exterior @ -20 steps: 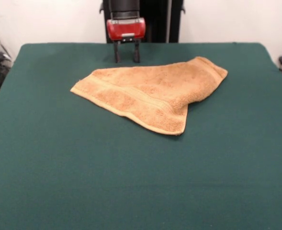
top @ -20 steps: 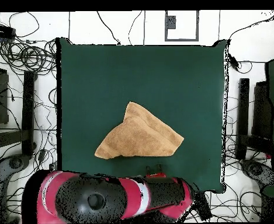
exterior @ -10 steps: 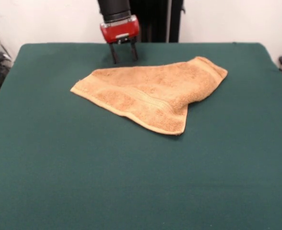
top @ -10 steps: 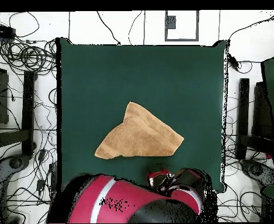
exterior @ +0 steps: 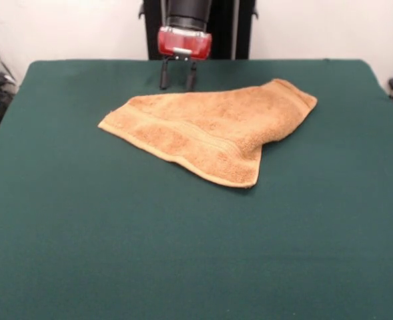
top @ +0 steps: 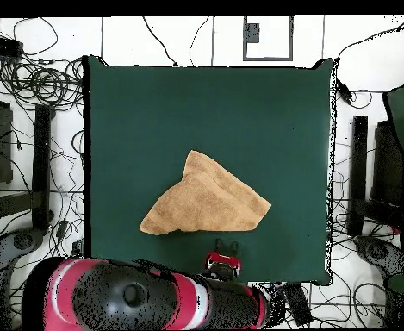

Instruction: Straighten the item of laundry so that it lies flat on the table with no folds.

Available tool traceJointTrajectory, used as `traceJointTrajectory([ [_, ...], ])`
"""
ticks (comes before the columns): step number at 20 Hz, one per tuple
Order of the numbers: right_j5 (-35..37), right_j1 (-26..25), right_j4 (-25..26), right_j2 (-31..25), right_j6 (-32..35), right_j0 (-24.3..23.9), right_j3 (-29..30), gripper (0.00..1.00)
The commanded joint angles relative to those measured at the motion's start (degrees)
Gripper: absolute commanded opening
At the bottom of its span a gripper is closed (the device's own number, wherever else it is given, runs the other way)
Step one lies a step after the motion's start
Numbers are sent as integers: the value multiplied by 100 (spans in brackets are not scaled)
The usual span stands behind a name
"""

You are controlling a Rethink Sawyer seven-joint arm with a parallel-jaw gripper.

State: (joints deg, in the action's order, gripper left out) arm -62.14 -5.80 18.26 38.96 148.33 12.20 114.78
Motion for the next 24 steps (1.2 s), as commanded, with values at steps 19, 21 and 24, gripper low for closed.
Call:
traceJointTrajectory([
  [19, -2455, -1436, -1724, -68, 18, 46, -3022, 100],
  [21, -2443, -1384, -1502, -154, 126, -9, -3072, 100],
  [24, -2525, -1361, -1533, -217, -26, -40, -3037, 100],
])
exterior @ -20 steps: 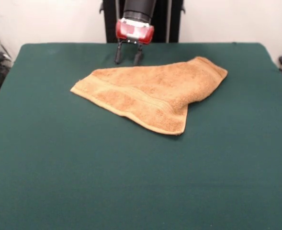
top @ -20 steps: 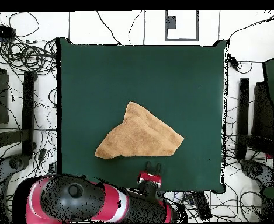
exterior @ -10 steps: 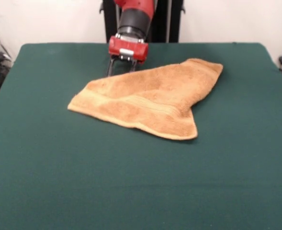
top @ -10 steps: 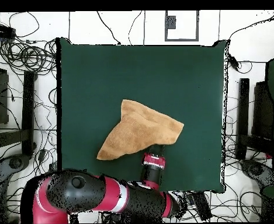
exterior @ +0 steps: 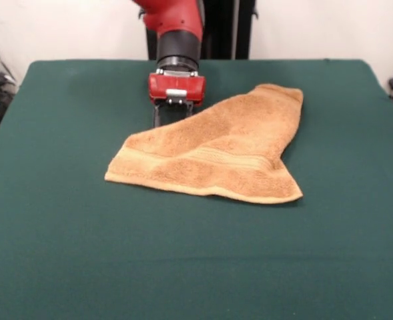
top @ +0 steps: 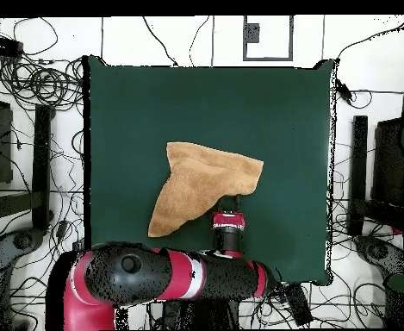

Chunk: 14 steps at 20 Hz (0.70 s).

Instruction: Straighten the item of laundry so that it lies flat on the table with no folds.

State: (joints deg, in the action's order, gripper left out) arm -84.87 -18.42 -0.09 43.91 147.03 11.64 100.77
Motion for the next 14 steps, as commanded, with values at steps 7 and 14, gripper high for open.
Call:
traceJointTrajectory([
  [7, -131, -125, 637, -979, 386, -281, -1897, 100],
  [14, 7, -85, 2790, -1089, 1379, -339, -2802, 100],
])
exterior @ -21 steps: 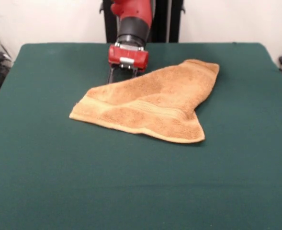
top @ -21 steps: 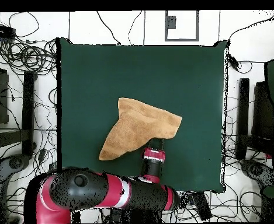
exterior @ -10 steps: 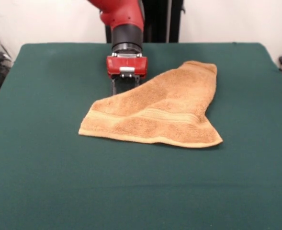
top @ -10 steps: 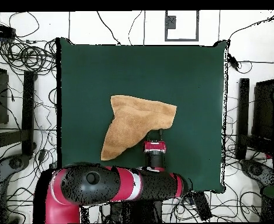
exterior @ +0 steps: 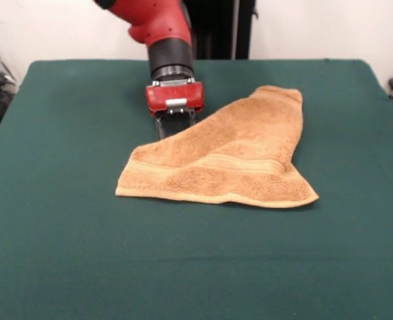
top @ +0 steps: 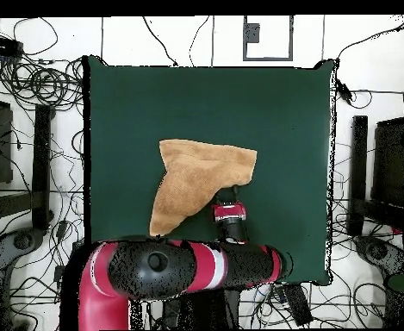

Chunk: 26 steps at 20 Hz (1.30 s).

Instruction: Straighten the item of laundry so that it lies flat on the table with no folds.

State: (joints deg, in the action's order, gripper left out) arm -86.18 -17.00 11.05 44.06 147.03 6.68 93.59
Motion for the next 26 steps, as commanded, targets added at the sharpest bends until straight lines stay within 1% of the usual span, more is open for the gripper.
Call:
traceJointTrajectory([
  [1, 118, -212, 1957, -1143, 1483, 156, -2192, 100],
  [2, 1, -213, 2494, -1208, 1792, 156, -2433, 100],
  [3, -48, -179, 2774, -1289, 1944, 127, -2525, 100],
  [4, -142, -150, 3160, -1397, 2203, 101, -2666, 100],
  [6, -228, -85, 3637, -1608, 2490, 34, -2794, 100],
  [8, -253, -14, 3898, -1758, 2558, -23, -2814, 100],
  [12, -154, 133, 4170, -2018, 2495, -143, -2722, 100],
  [17, -22, 233, 4378, -2220, 2482, -242, -2684, 100],
  [19, 229, 274, 4488, -2328, 2872, -300, -2641, 100],
  [20, 533, 330, 4427, -2435, 3271, -392, -2518, 100],
  [21, 628, 364, 4348, -2510, 3293, -467, -2440, 100],
  [22, 676, 385, 4227, -2579, 3232, -544, -2377, 100],
  [24, 677, 393, 4228, -2661, 3163, -595, -2347, 100],
  [26, 582, 397, 4200, -2735, 2900, -654, -2354, 100],
])
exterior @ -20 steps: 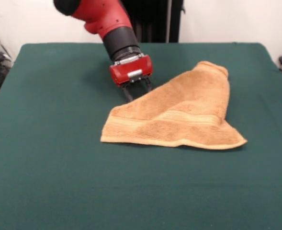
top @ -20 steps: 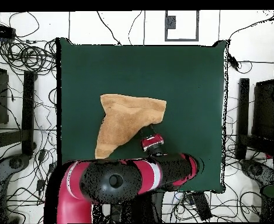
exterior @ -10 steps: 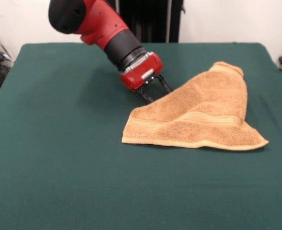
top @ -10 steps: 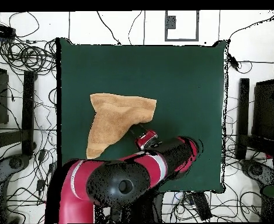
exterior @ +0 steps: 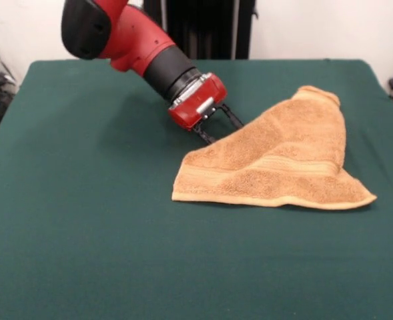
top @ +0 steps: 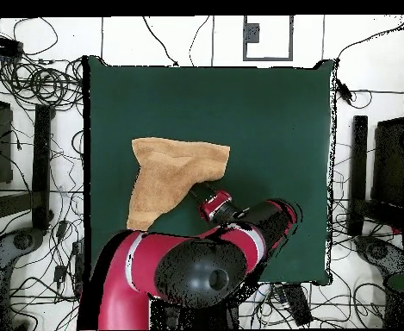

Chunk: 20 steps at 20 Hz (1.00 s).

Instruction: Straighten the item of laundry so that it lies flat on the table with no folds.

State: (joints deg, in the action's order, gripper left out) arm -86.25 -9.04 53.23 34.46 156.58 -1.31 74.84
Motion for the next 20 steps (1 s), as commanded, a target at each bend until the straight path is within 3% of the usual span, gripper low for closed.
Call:
traceJointTrajectory([
  [1, 528, -397, -4, -1785, 1842, 137, -491, 100],
  [9, 135, -359, 711, -2024, 2004, 119, -726, 100],
  [15, -578, -372, 1297, -2214, 1609, 151, -1013, 100],
  [20, -820, -391, 1404, -2474, 839, 37, -970, 100],
])
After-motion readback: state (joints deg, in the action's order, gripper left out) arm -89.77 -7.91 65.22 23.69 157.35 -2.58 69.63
